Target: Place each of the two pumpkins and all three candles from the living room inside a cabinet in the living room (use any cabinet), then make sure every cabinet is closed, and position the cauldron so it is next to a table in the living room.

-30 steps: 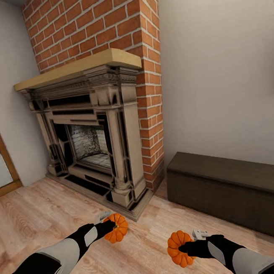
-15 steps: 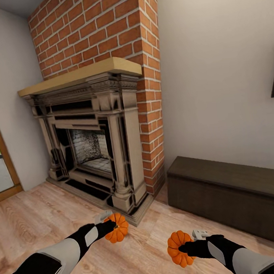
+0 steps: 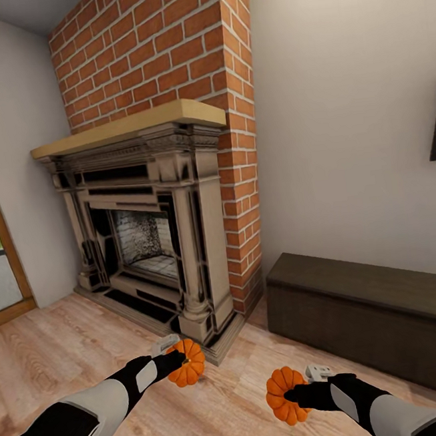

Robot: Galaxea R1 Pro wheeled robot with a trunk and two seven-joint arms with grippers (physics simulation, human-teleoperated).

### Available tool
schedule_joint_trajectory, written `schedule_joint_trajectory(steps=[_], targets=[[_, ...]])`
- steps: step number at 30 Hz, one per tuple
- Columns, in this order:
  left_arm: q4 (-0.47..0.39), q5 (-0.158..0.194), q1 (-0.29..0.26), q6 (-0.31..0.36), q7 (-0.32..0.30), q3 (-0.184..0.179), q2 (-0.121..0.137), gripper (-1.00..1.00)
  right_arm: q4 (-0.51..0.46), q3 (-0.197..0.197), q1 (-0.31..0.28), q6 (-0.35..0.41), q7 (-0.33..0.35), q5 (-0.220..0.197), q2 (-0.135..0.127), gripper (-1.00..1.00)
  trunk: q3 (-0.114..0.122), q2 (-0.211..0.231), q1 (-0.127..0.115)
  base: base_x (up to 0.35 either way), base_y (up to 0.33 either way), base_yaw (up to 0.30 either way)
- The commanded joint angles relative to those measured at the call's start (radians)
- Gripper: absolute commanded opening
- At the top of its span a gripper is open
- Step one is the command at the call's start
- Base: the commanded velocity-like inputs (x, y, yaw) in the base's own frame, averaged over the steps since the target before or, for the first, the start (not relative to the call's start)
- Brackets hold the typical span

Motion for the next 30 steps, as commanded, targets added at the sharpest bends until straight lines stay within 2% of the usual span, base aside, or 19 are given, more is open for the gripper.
schedule_joint_trajectory(steps=[1, 30], targets=[[0.003, 0.009, -0.001, 0.001, -0.003, -0.009, 0.0, -1.0, -0.001, 0.008, 0.0, 0.006, 0.003, -0.01, -0.001, -1.0, 0.0, 0.007, -0.004, 0.0, 0.0, 0.0], [0.007, 0.008, -0.001, 0.001, -0.003, -0.009, -0.002, -1.0, -0.002, 0.008, 0.0, 0.007, 0.008, -0.009, -0.001, -1.0, 0.05, 0.21, -0.115, 0.0, 0.0, -0.001]])
